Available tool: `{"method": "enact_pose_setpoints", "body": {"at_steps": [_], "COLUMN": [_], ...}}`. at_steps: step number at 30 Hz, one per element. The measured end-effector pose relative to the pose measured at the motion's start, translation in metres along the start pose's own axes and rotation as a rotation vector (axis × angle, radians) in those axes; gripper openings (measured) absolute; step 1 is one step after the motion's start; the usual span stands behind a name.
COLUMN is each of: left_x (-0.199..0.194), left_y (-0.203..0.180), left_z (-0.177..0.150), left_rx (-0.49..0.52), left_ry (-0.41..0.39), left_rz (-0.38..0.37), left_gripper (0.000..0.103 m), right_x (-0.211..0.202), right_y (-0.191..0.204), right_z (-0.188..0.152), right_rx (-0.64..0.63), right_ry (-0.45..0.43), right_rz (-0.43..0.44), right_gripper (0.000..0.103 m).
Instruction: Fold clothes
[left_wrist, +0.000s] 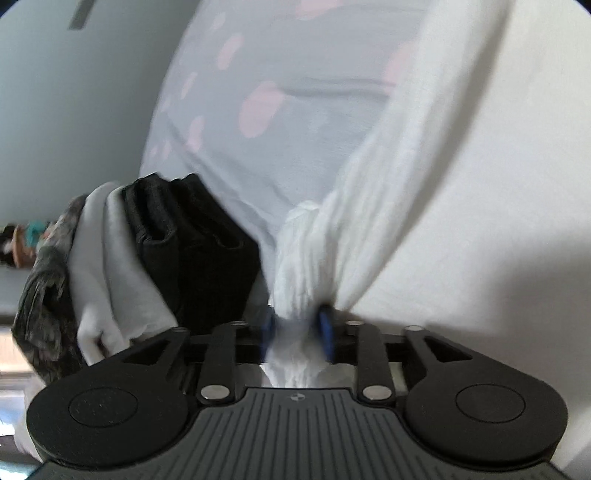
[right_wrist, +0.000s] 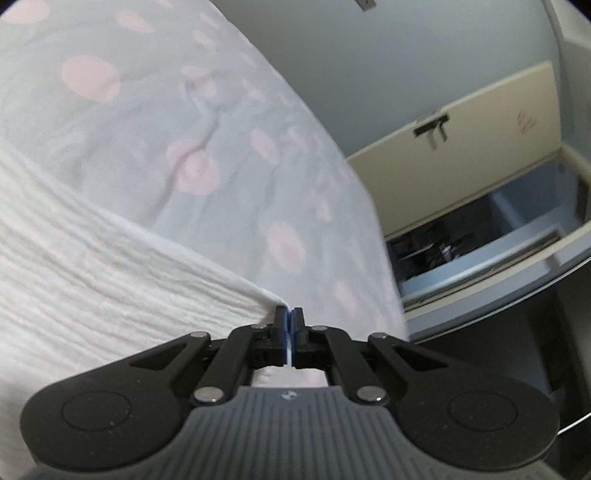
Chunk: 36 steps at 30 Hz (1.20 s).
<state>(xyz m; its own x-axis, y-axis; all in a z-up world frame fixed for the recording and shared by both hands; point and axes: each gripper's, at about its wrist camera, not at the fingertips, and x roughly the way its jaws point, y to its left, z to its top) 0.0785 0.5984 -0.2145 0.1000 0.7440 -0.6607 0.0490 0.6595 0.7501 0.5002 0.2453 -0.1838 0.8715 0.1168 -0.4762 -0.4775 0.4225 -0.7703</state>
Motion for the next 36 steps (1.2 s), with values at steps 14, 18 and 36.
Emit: {"method": "enact_pose_setpoints", "body": {"at_steps": [14, 18, 36], "left_x": [-0.087, -0.099, -0.079], "left_y": [0.092, 0.104, -0.029], "left_z": [-0.064, -0.073, -0.106], "left_rx": [-0.553, -0.64, -0.501], "left_ry": [-0.075, -0.108, -0.096], "left_rz": [-0.096, -0.114, -0.025], "left_gripper": [0.074, 0.071, 0.022], "right_x": [-0.128, -0.172, -0.204], "right_y": [-0.018, 0.021, 0.148], "right_z": [-0.015, -0.015, -0.009], "right_rx": [0.706, 0.87, 0.86], "right_ry": [0.021, 0.063, -0.037], "right_rz": [0.377, 0.572, 0.722], "right_gripper": [0.035, 0.035, 0.035]}}
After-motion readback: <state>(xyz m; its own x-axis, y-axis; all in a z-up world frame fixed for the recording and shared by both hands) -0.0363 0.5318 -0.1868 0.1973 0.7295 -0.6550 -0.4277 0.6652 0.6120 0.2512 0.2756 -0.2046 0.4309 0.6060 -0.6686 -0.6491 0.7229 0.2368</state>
